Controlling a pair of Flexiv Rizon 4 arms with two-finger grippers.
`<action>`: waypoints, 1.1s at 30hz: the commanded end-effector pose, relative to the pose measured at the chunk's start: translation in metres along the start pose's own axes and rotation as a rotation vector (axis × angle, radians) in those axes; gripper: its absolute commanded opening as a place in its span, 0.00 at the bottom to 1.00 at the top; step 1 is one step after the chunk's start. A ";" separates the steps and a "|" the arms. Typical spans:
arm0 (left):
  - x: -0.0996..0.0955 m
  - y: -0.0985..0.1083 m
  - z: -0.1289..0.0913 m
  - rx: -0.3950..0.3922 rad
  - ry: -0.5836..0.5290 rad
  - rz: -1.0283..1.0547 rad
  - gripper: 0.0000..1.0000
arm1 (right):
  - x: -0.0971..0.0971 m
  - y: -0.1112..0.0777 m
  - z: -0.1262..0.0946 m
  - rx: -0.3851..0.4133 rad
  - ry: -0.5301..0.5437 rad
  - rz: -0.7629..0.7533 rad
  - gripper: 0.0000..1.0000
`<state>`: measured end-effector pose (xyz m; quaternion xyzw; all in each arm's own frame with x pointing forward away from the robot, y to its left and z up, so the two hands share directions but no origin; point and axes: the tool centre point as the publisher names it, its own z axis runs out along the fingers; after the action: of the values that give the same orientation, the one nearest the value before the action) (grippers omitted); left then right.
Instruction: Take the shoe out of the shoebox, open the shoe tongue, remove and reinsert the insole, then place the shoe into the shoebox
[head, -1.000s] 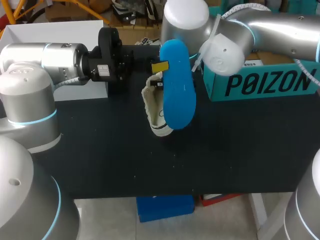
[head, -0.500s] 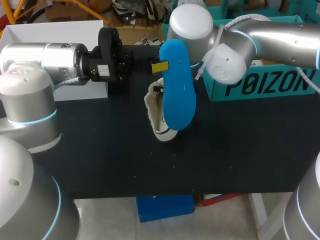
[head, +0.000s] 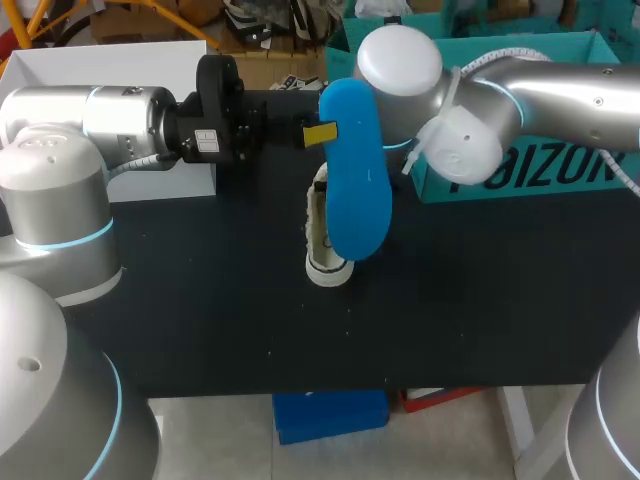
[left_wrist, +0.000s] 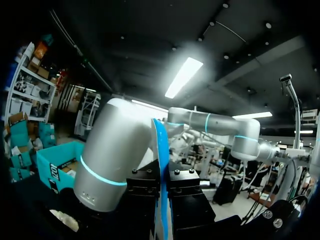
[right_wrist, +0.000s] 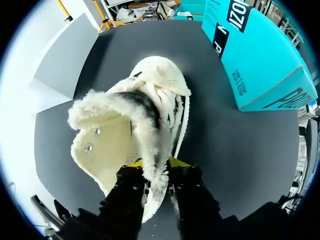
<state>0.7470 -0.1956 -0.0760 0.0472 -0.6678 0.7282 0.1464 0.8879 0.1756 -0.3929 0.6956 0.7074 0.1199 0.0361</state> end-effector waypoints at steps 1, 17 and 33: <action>0.000 0.001 0.002 0.001 -0.005 0.002 0.00 | -0.007 -0.001 -0.005 -0.007 0.005 -0.001 1.00; 0.000 0.001 0.002 0.001 -0.005 0.002 0.00 | -0.038 -0.004 -0.045 -0.052 0.112 0.045 1.00; 0.000 0.001 0.002 0.001 -0.005 0.002 0.00 | -0.051 0.001 -0.089 -0.083 0.550 0.034 1.00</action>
<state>0.7470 -0.1956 -0.0760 0.0473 -0.6679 0.7282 0.1465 0.8736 0.1235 -0.3137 0.6745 0.6824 0.2731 -0.0688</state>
